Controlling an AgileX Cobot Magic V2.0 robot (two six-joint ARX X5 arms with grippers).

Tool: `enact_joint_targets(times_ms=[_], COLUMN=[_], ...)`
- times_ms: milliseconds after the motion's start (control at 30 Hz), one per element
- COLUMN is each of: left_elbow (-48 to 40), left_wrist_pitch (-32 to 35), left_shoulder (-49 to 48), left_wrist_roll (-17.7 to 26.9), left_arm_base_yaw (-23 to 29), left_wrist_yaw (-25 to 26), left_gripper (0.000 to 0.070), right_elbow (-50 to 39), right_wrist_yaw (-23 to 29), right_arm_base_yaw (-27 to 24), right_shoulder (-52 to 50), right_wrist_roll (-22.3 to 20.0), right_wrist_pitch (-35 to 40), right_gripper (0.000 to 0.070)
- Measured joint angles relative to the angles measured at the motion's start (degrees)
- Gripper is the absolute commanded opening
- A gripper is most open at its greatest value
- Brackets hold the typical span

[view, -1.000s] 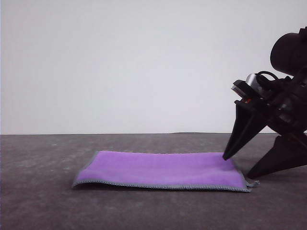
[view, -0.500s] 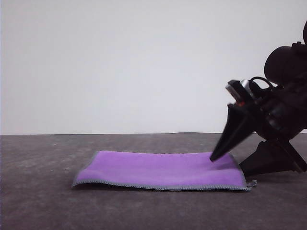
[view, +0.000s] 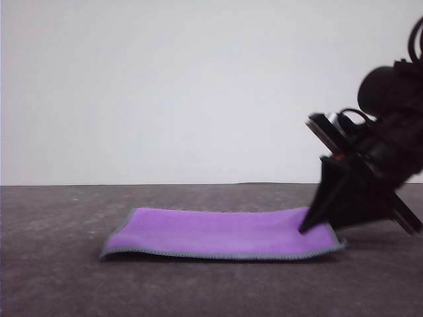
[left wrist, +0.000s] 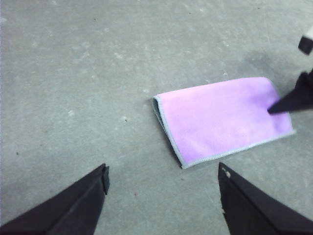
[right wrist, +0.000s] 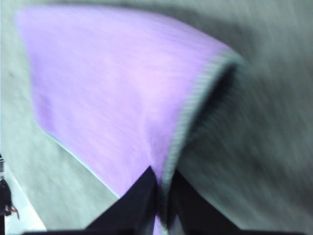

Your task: Fold clothes

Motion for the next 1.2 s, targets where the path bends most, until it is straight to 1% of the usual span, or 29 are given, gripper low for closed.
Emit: enact_joint_targets(times_ms=[167, 333, 467, 567, 800, 867, 900, 967, 1000, 1033, 1067, 1200], left_elbow=[0.0, 0.0, 0.0, 0.0, 0.0, 0.0, 0.0, 0.0, 0.0, 0.0, 0.0, 0.0], left_wrist_pitch=[0.0, 0.0, 0.0, 0.0, 0.0, 0.0, 0.0, 0.0, 0.0, 0.0, 0.0, 0.0], left_shoulder=[0.0, 0.0, 0.0, 0.0, 0.0, 0.0, 0.0, 0.0, 0.0, 0.0, 0.0, 0.0], left_wrist_roll=[0.0, 0.0, 0.0, 0.0, 0.0, 0.0, 0.0, 0.0, 0.0, 0.0, 0.0, 0.0], left_arm_base_yaw=[0.0, 0.0, 0.0, 0.0, 0.0, 0.0, 0.0, 0.0, 0.0, 0.0, 0.0, 0.0], left_wrist_yaw=[0.0, 0.0, 0.0, 0.0, 0.0, 0.0, 0.0, 0.0, 0.0, 0.0, 0.0, 0.0], left_gripper=[0.0431, 0.0431, 0.0431, 0.0431, 0.0431, 0.0431, 0.0431, 0.0431, 0.0431, 0.0431, 0.0431, 0.0431], right_elbow=[5.8, 10.3, 13.1, 15.2, 16.6, 16.6, 16.6, 16.6, 16.6, 16.6, 16.6, 16.6], right_wrist_yaw=[0.0, 0.0, 0.0, 0.0, 0.1, 0.2, 0.2, 0.6, 1.1, 1.4, 1.3, -1.2], right_arm_base_yaw=[2.8, 7.9, 12.5, 15.4, 20.9, 22.1, 22.5, 23.1, 23.3, 23.5, 23.6, 23.0], right_shoulder=[-0.1, -0.1, 0.6, 3.1, 9.7, 10.9, 11.4, 12.4, 12.7, 12.9, 13.0, 11.7], right_wrist_roll=[0.0, 0.1, 1.2, 2.8, 4.9, 5.2, 5.2, 5.4, 5.5, 5.6, 5.7, 6.0], right_wrist_pitch=[-2.5, -2.0, 2.1, 5.4, 9.3, 11.2, 12.0, 12.7, 12.6, 12.6, 12.5, 10.9], right_gripper=[0.0000, 0.0000, 0.0000, 0.0000, 0.0001, 0.0033, 0.0097, 0.0260, 0.0324, 0.0361, 0.0371, 0.0370])
